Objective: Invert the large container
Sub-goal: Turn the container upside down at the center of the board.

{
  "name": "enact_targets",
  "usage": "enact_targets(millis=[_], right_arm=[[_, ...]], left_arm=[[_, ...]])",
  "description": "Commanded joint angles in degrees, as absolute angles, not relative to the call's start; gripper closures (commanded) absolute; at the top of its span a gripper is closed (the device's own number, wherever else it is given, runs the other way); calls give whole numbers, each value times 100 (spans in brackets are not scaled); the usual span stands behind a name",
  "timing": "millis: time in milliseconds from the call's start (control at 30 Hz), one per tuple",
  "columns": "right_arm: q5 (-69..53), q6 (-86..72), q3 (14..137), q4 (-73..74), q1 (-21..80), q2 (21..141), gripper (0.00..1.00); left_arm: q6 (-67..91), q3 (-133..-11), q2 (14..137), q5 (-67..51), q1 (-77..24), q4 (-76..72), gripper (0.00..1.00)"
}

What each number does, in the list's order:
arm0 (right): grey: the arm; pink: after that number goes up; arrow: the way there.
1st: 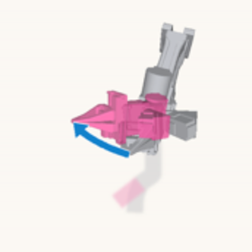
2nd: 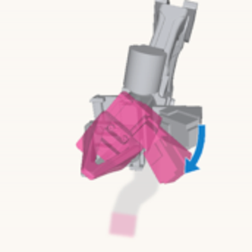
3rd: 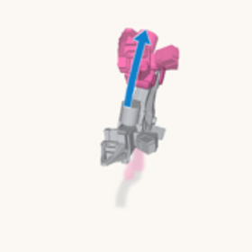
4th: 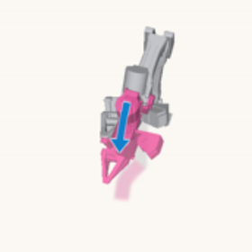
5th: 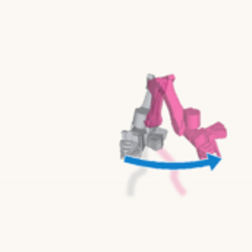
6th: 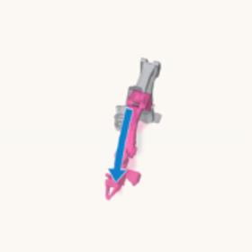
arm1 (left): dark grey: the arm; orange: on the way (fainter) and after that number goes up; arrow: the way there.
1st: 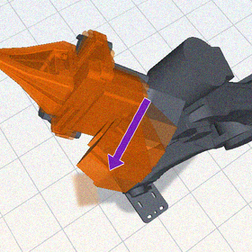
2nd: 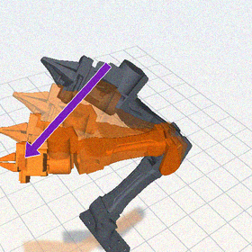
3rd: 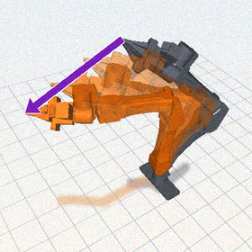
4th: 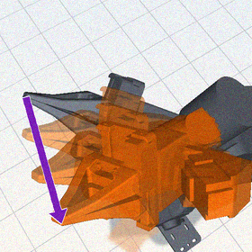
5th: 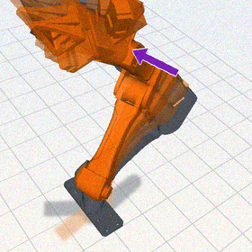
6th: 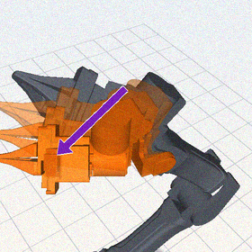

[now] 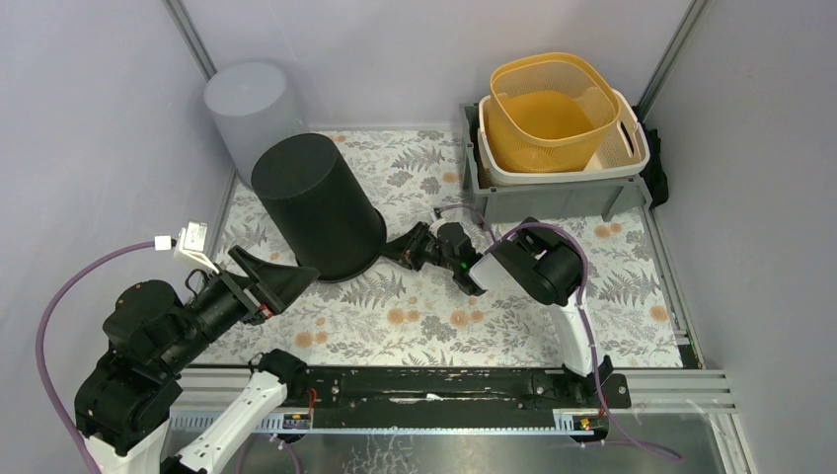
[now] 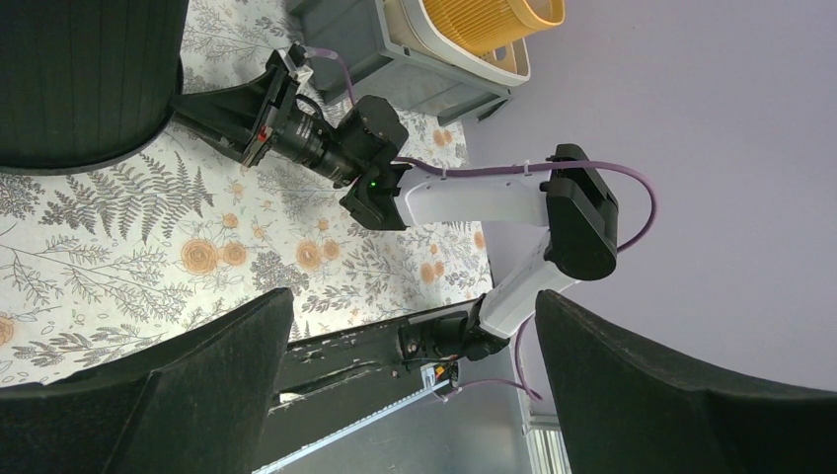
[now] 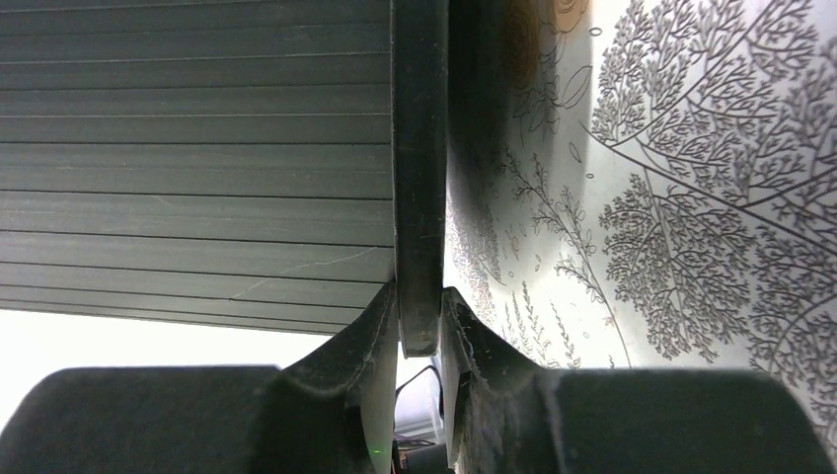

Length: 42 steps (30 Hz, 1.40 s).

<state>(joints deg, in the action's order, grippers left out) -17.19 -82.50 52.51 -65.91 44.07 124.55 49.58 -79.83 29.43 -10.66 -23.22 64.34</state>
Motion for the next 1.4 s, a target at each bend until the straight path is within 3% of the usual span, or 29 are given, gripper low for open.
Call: enact_targets(millis=[0, 567, 967, 1367], right_arm=[[-1591, -8023, 5357, -6581, 4190, 12036, 85], [-1441, -7858, 5110, -6193, 3858, 11867, 87], [-1507, -7925, 4848, -6379, 3636, 11807, 87], [-1658, -7999, 4826, -6465, 3542, 11854, 83]], left_arm=[[4909, -7920, 2909, -1076, -2358, 6346, 0], [4675, -7721, 3114, -867, -2355, 6682, 0], [4430, -6535, 3124, -784, -2356, 6842, 0], [4118, -5291, 4277, -178, -2355, 5015, 0]])
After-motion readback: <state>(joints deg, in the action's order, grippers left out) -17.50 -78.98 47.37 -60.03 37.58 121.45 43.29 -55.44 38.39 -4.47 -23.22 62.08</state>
